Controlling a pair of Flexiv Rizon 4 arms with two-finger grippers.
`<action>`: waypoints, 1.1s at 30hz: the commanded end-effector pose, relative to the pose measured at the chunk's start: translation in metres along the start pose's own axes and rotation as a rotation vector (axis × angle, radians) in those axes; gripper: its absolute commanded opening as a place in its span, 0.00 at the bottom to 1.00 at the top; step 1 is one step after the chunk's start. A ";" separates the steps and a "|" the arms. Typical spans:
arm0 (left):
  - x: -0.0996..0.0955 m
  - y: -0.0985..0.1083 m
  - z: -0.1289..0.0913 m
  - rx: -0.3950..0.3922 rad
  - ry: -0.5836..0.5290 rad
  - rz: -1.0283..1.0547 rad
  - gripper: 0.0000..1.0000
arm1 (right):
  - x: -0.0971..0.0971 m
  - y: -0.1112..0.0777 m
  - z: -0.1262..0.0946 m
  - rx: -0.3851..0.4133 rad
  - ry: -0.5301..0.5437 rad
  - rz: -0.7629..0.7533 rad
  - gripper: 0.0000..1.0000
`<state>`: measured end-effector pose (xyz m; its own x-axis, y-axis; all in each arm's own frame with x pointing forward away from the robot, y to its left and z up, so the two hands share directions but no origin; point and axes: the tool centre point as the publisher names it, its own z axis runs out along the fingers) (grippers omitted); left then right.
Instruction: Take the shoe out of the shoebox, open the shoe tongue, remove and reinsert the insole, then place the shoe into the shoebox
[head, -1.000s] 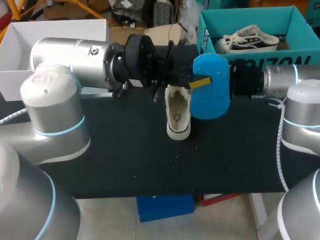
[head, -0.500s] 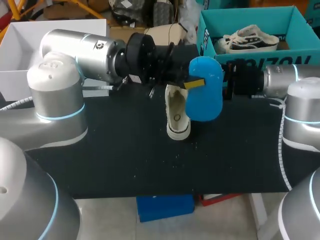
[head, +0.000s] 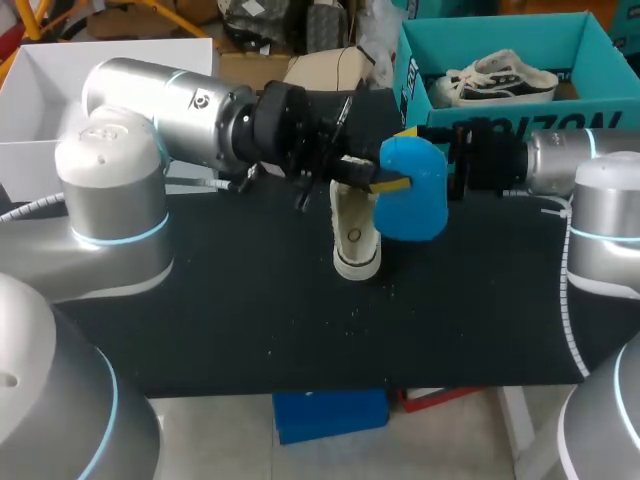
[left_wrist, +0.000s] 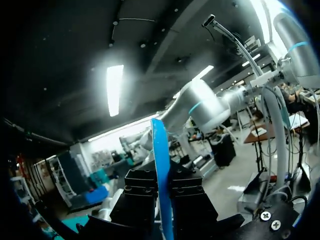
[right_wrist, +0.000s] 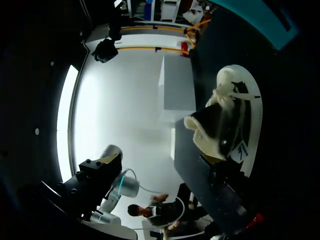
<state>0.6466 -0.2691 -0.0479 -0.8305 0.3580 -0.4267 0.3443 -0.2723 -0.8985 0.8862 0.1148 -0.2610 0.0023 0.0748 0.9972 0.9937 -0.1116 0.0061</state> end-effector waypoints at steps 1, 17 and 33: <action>0.028 0.024 -0.017 -0.040 -0.037 0.231 0.00 | -0.001 0.000 0.001 -0.002 0.000 -0.001 1.00; 0.036 0.131 -0.063 -0.355 0.059 0.584 0.00 | -0.001 0.000 0.001 -0.002 0.000 -0.001 1.00; 0.039 0.127 -0.057 -0.334 0.059 0.657 0.00 | -0.001 0.000 0.001 -0.002 0.000 -0.001 1.00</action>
<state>0.6900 -0.2364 -0.1870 -0.4399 0.2934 -0.8488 0.8585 -0.1398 -0.4933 0.8862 0.1149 -0.2610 0.0020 0.0752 0.9972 0.9937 -0.1115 0.0064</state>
